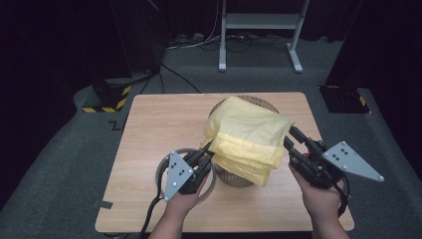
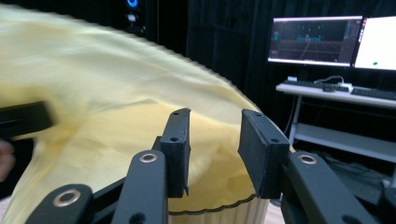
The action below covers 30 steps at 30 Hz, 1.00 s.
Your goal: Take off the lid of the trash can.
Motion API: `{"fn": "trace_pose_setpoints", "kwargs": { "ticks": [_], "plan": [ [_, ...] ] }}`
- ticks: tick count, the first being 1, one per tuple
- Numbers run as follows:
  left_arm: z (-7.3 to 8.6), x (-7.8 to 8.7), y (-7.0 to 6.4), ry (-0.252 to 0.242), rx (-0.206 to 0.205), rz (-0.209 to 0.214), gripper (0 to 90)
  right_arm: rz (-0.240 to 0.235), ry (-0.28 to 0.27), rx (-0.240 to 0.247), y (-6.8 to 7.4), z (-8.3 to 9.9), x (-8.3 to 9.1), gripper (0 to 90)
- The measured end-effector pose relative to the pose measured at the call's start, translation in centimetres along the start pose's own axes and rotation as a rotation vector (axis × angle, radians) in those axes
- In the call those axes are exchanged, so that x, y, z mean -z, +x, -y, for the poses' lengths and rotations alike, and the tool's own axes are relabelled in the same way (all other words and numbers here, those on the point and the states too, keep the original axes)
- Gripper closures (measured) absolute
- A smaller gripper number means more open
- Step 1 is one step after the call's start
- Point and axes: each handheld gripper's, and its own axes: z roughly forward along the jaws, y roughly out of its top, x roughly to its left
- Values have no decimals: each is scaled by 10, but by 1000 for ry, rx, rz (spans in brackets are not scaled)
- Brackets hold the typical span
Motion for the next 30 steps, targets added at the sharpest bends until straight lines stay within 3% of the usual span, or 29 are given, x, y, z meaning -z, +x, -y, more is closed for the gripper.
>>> {"fn": "trace_pose_setpoints", "kwargs": {
  "ticks": [4, 6, 11, 14, 17, 21, 25, 27, 30],
  "plan": [
    [-12, -15, 3, 6, 39, -34, 890, -25, -19, 11, 7, -4, 7, 643],
    [-16, -21, 1, 12, 29, -39, 890, -46, -17, 15, 12, -3, 6, 634],
    [-22, -30, -1, 11, 49, -48, 890, -92, 43, 26, 31, 5, -13, 529],
    [-23, -28, -1, 0, 61, -46, 890, -106, 88, 12, 39, 10, -24, 431],
    [-25, -21, -1, -15, 60, -47, 890, -129, 127, 20, 45, 18, -32, 424],
    [-26, -10, 1, -30, 65, -55, 890, -132, 151, 77, 54, 26, -34, 581],
    [-23, 0, 4, -39, 62, -94, 879, -127, 152, 78, 57, 27, -33, 808],
    [-20, 4, 10, -30, 61, -116, 830, -119, 136, 84, 56, 27, -31, 881],
    [-14, 9, 19, -23, 65, -156, 764, -91, 101, 81, 49, 24, -26, 894]
  ]
}}
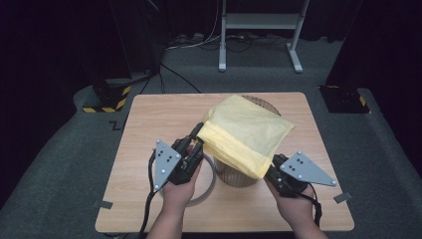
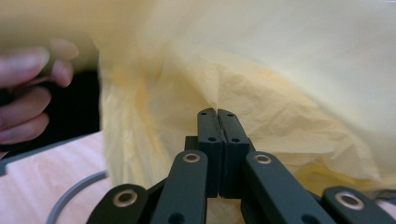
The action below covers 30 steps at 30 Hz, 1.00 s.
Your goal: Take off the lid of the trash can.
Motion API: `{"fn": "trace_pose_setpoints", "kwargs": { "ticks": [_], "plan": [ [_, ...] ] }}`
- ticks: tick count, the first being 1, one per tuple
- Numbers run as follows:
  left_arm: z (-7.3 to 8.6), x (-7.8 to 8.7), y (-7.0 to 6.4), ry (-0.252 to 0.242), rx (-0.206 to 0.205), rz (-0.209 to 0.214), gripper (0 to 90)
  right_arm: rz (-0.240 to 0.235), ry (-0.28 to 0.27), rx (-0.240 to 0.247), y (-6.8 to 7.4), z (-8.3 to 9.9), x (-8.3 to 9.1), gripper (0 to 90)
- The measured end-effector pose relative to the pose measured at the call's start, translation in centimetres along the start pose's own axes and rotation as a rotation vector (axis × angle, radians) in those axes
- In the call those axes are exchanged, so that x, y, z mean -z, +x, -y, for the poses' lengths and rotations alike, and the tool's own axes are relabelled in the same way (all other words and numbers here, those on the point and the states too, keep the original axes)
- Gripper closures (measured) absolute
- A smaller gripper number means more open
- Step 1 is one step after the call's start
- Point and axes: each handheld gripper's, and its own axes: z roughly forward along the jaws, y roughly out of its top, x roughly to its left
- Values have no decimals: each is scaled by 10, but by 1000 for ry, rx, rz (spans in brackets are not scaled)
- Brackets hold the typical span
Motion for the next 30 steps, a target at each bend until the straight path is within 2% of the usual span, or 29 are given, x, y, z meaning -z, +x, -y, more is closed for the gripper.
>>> {"fn": "trace_pose_setpoints", "kwargs": {
  "ticks": [2, 3, 5, 6, 8, 11, 16, 18, 23, 24, 27, 29, 30],
  "plan": [
    [5, 2, 3, 11, 2, -28, 706, 32, -17, -14, -11, 0, 5, 894],
    [9, 2, 4, 17, 3, -30, 704, 46, -22, -21, -16, 1, 7, 894],
    [18, 3, 5, 38, -10, -43, 689, 85, -28, -74, -35, 4, 13, 894],
    [21, 3, 5, 44, -6, -46, 684, 101, -30, -74, -41, 5, 14, 895],
    [29, 1, 7, 66, 13, -31, 655, 130, -26, -102, -55, 10, 18, 897],
    [35, -2, 3, 86, -9, -24, 640, 155, -6, -113, -65, 18, 19, 897],
    [38, 3, -4, 88, -74, -40, 573, 176, 5, -102, -67, 24, 22, 897],
    [39, 8, -5, 77, -93, -77, 574, 175, 7, -98, -68, 25, 23, 898],
    [38, 27, 2, 13, -76, -142, 587, 193, 14, -77, -65, 25, 24, 899],
    [37, 33, 6, -21, -60, -177, 598, 191, 15, -84, -65, 26, 24, 900],
    [31, 43, 13, -65, -22, -183, 652, 193, 21, -98, -66, 28, 26, 899],
    [26, 44, 9, -74, -68, -157, 654, 179, 23, -95, -63, 29, 27, 898],
    [23, 44, 4, -75, -113, -146, 647, 176, 19, -89, -61, 28, 27, 897]
  ]
}}
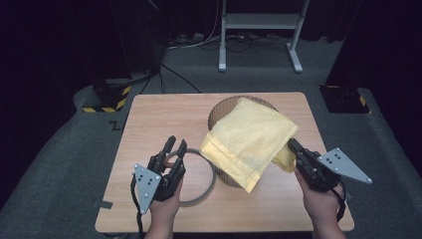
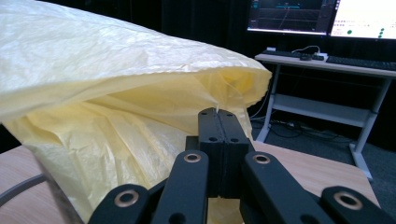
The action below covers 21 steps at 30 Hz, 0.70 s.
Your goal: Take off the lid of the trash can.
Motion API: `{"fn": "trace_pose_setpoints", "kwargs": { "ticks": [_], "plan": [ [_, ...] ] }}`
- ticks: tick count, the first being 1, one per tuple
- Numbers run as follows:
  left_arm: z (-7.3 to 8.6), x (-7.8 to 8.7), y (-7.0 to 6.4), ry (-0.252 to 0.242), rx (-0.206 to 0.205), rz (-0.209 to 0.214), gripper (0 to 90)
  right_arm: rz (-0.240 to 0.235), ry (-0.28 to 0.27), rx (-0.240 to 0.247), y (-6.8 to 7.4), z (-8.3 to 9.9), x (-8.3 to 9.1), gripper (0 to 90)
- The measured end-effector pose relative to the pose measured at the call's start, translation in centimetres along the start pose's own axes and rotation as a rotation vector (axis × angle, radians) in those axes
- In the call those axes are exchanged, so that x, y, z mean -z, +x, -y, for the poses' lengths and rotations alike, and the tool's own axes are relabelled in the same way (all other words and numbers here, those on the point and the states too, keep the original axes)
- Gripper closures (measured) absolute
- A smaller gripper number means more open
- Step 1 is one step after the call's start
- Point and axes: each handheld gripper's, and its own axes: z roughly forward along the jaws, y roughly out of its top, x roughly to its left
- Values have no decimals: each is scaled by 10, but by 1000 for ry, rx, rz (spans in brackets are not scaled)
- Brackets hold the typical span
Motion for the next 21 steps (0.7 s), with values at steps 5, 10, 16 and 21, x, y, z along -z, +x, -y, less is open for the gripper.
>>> {"fn": "trace_pose_setpoints", "kwargs": {
  "ticks": [5, 10, 16, 21],
  "plan": [
    [-1, -1, -11, -5, -44, 51, 592, -36, -10, 25, 12, -6, 5, 810],
    [4, -10, -11, 37, -16, 76, 584, -68, -34, 59, 25, -13, 10, 733],
    [8, -23, -21, 77, -18, 127, 579, -127, -24, 109, 46, -23, 6, 702],
    [8, -22, -32, 71, -19, 167, 580, -208, 13, 132, 68, -19, 1, 689]
  ]
}}
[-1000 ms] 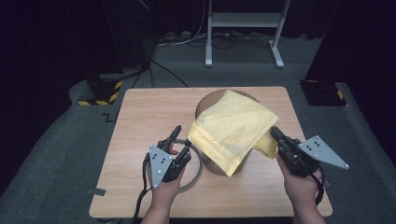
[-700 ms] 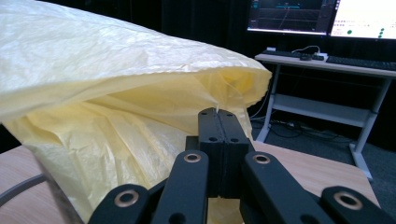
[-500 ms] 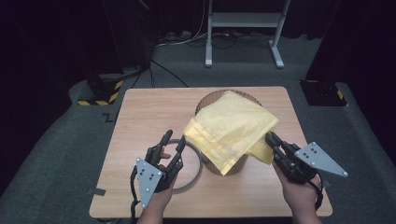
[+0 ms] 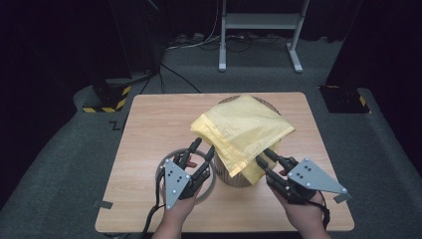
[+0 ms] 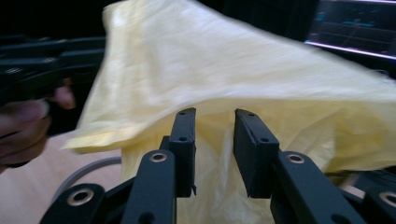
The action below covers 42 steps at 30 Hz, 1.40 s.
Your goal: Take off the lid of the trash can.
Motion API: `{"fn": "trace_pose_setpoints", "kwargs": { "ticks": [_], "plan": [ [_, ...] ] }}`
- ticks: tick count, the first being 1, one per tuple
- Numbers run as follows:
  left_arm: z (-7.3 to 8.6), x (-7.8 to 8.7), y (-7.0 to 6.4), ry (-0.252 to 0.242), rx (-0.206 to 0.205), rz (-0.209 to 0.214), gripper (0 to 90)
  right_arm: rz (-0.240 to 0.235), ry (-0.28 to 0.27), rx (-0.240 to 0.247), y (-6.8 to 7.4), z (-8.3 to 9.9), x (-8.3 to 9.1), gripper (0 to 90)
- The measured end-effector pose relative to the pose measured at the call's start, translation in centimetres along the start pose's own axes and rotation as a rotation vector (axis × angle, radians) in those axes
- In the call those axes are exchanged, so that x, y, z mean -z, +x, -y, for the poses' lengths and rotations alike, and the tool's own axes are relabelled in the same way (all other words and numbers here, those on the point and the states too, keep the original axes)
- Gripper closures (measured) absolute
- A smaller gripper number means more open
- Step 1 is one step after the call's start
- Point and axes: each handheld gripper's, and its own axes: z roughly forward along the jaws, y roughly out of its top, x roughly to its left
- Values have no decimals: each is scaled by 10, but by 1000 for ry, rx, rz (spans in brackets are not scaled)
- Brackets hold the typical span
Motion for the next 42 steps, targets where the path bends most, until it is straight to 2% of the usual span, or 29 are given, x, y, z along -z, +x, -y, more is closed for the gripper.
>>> {"fn": "trace_pose_setpoints", "kwargs": {
  "ticks": [3, 5, 9, 11, 13, 15, 17, 19, 20, 22, 25, 26, 28, 30, 32, 34, 36, 37, 39, 42],
  "plan": [
    [-4, 1, -4, -19, -8, 12, 591, -41, 13, 16, 13, 3, -2, 685],
    [-6, 2, -5, -27, -23, 2, 631, -50, 17, 30, 20, 4, -3, 661],
    [-1, 5, 1, -9, -22, -28, 621, -53, -3, 12, 21, 0, -3, 625],
    [5, 12, 6, -10, -15, -65, 597, -42, -20, 18, 19, -5, -2, 625],
    [11, 17, 12, -7, 11, -91, 586, -35, -32, 21, 17, -10, -4, 625],
    [18, 22, 23, -9, 26, -145, 581, -27, -40, 16, 15, -14, -5, 626],
    [24, 22, 41, 4, 78, -186, 581, -22, -44, 17, 14, -18, -7, 626],
    [25, 17, 58, 16, 134, -205, 588, -17, -48, 20, 12, -20, -9, 626],
    [25, 14, 63, 20, 145, -201, 590, -14, -48, 19, 12, -20, -9, 626],
    [19, 3, 71, 23, 159, -158, 585, -14, -49, 13, 10, -21, -11, 626],
    [10, -15, 72, 16, 136, -81, 537, -10, -47, 4, 7, -21, -15, 627],
    [9, -19, 73, 20, 137, -70, 539, -8, -45, -1, 6, -22, -16, 628],
    [8, -27, 73, 27, 149, -34, 591, -4, -46, -2, 5, -23, -18, 630],
    [5, -30, 69, 29, 140, -12, 754, -2, -42, -4, 4, -24, -19, 630],
    [2, -26, 59, 12, 113, 26, 877, 1, -45, -1, 3, -25, -19, 630],
    [-1, -19, 42, 7, 61, 86, 887, 0, -50, 1, 3, -25, -17, 631],
    [-1, -13, 19, 20, -16, 148, 889, -3, -46, 7, 5, -24, -15, 631],
    [-1, -12, 13, 26, -38, 166, 889, -4, -42, 14, 7, -23, -15, 630],
    [1, -8, 0, 38, -51, 196, 889, -11, -43, 12, 9, -23, -14, 629],
    [3, -8, -2, 45, -44, 179, 889, -7, -45, 19, 12, -21, -9, 620]
  ]
}}
